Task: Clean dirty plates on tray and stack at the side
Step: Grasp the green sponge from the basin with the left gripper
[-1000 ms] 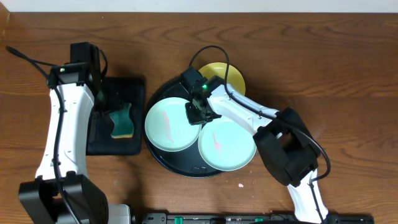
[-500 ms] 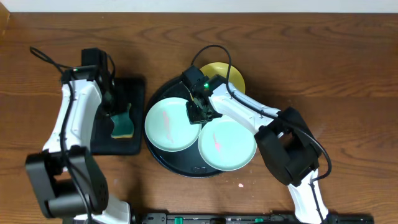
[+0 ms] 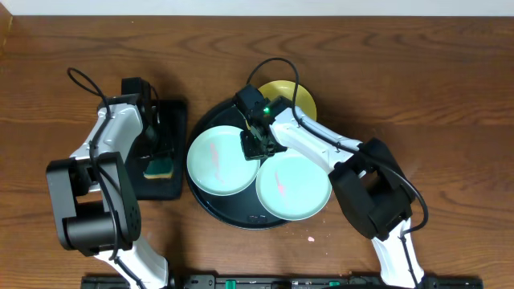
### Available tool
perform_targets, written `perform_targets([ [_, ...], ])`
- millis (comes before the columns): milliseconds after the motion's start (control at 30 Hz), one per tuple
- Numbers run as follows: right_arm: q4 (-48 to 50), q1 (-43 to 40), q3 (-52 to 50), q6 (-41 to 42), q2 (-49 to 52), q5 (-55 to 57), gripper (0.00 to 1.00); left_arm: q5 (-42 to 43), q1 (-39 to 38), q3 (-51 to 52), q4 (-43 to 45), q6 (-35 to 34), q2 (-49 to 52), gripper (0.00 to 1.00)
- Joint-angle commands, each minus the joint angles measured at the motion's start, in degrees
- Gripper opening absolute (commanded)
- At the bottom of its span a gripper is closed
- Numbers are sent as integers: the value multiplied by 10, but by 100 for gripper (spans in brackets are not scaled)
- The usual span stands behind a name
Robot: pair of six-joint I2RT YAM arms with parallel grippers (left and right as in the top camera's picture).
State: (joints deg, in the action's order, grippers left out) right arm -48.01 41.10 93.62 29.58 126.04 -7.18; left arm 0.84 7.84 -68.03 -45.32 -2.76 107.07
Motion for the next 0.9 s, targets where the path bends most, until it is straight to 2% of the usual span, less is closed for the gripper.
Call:
perform_targets([
  [0, 2, 5, -5, 0, 14, 3, 1, -4, 2, 8, 14, 4, 28, 9],
  [233, 3, 4, -5, 0, 14, 3, 1, 1, 2, -9, 4, 4, 5, 7],
  [400, 2, -2, -5, 0, 14, -10, 1, 3, 1, -37, -28, 3, -71, 7],
  [467, 2, -7, -5, 0, 14, -19, 1, 30, -1, -37, -32, 2, -110, 7],
  [633, 2, -10, -5, 0, 14, -23, 1, 93, -31, -37, -32, -64, -169, 7],
  [800, 2, -10, -5, 0, 14, -23, 1, 92, -103, -26, -30, -139, -149, 7],
  [867, 2, -10, -5, 0, 14, -23, 1, 89, -137, -22, -28, -144, -130, 7],
])
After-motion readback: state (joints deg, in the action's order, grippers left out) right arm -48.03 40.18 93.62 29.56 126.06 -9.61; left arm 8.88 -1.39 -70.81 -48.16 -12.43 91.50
